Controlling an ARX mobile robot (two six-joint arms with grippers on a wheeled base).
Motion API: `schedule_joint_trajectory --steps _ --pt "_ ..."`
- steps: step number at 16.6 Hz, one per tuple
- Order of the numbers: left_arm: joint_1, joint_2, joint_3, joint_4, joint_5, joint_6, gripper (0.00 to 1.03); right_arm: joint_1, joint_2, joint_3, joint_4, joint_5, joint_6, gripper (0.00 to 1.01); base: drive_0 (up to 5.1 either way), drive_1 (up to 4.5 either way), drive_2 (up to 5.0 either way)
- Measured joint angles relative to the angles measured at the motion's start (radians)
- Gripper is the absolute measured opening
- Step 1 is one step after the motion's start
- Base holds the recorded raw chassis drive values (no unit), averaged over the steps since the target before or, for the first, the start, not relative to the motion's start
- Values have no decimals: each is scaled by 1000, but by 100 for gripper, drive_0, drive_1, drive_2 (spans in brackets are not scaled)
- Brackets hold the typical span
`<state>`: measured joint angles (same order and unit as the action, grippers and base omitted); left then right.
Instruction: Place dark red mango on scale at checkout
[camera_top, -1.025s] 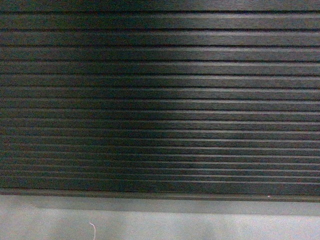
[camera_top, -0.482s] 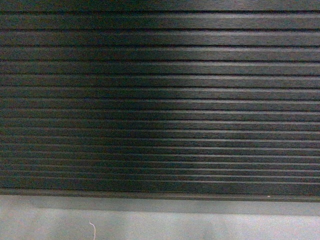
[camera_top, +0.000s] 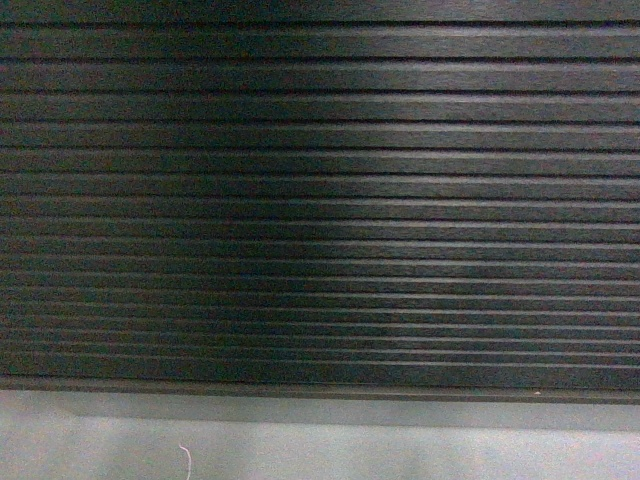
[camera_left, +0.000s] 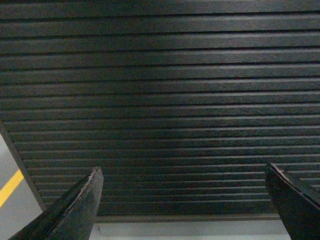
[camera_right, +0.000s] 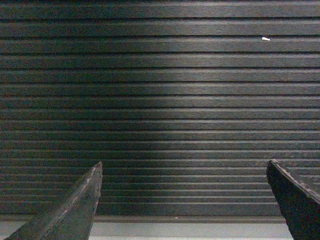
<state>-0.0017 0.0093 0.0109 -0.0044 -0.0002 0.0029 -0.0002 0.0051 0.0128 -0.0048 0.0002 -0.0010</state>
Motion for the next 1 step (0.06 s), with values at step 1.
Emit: schedule_joint_trajectory --steps 1 --pt "0 0 0 0 0 0 98 0 0 0 0 0 0 98 0 0 0"
